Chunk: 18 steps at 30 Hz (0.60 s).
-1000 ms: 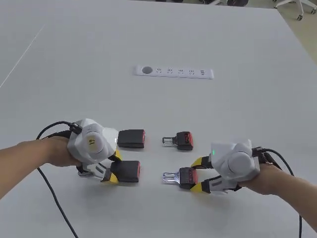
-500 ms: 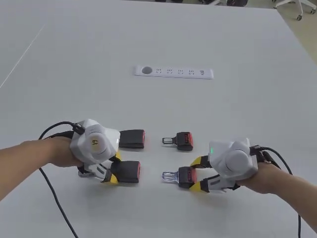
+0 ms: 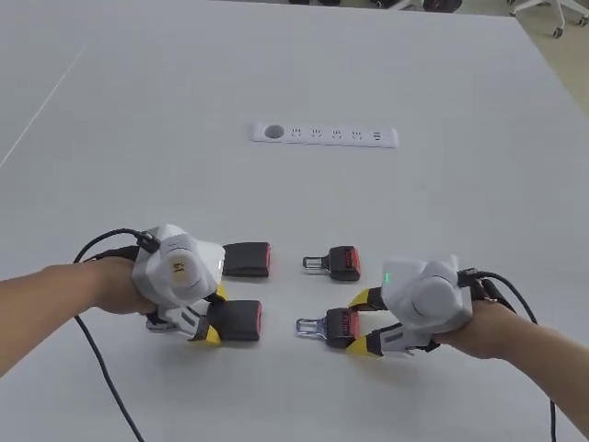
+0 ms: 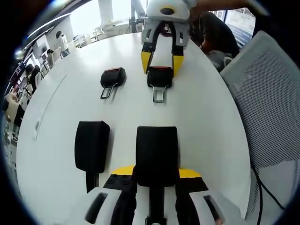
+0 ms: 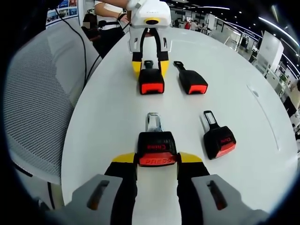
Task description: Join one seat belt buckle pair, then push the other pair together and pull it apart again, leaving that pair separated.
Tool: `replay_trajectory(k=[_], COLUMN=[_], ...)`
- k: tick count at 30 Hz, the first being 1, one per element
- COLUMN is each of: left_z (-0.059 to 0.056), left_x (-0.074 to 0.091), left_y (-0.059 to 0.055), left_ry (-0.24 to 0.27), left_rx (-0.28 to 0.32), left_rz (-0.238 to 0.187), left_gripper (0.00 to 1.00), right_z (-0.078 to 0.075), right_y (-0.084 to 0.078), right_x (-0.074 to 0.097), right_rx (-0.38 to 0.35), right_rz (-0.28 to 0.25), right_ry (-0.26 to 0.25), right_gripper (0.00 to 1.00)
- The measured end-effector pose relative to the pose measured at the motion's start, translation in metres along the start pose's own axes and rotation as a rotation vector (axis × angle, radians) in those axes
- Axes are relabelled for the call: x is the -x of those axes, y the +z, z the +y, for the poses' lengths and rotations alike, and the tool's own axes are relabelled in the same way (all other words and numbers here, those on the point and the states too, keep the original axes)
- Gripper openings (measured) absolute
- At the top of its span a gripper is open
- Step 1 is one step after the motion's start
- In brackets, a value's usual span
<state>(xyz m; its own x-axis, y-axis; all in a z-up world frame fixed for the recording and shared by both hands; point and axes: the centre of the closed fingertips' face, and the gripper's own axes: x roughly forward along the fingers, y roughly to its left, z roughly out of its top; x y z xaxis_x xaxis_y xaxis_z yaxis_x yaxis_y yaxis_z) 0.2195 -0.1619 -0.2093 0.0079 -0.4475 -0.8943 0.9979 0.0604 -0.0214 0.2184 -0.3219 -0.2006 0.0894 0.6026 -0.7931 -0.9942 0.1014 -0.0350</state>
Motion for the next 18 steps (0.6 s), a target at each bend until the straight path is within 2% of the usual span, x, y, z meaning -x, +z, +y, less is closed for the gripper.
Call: replay_trajectory(k=[18], left_z=[0.0], left_x=[0.0], left_y=[0.0], left_ry=[-0.02], left_rx=[0.009], left_rz=[0.016], left_gripper=[0.3], right_z=[-0.001], right_y=[0.013], right_x=[-0.008], right_rx=[0.009], right_rz=[-0.01], right_ry=[0.002], right_gripper=[0.3])
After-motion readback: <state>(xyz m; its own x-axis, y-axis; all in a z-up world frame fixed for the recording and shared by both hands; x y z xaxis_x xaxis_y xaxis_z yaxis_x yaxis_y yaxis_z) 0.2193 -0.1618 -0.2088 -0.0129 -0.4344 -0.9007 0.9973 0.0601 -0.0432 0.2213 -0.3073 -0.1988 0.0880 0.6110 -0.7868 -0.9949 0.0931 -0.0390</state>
